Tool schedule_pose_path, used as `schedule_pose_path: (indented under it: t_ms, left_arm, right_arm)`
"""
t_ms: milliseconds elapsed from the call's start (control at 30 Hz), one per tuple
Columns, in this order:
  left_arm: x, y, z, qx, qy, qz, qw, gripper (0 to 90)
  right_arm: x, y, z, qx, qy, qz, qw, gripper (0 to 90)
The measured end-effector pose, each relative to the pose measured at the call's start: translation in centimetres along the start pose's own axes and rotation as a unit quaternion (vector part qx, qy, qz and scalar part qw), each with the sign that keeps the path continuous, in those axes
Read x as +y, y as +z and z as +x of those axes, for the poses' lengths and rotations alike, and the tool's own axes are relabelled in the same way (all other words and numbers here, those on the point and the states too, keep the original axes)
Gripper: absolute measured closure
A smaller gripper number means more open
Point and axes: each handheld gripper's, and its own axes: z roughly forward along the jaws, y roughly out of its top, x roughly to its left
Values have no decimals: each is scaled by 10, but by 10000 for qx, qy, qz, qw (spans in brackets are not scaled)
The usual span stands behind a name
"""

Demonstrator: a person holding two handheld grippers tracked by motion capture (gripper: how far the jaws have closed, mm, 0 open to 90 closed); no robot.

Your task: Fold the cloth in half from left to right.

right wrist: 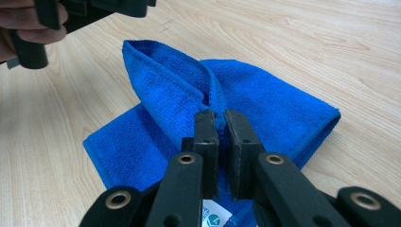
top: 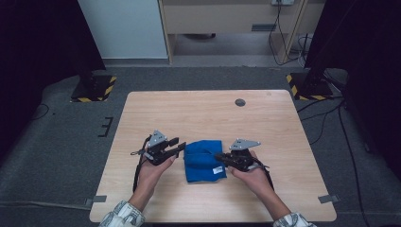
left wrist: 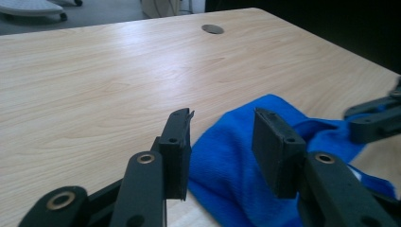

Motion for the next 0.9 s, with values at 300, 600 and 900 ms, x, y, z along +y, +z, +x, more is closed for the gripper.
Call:
schedule_pose_path:
  t_ms: [300, 600, 900]
  left_arm:
    - [-7, 14, -2, 56, 152, 244, 9996, 540]
    - [-14, 18, -15, -59, 427, 437, 9981, 522]
    - [-21, 17, -28, -196, 680, 635, 9955, 518]
  right_arm:
    - [-6, -2, 5, 76, -53, 127, 9999, 817]
    - [-15, -5, 10, 132, -102, 343, 9993, 746]
    - [-14, -12, 14, 258, 6, 307, 9992, 631]
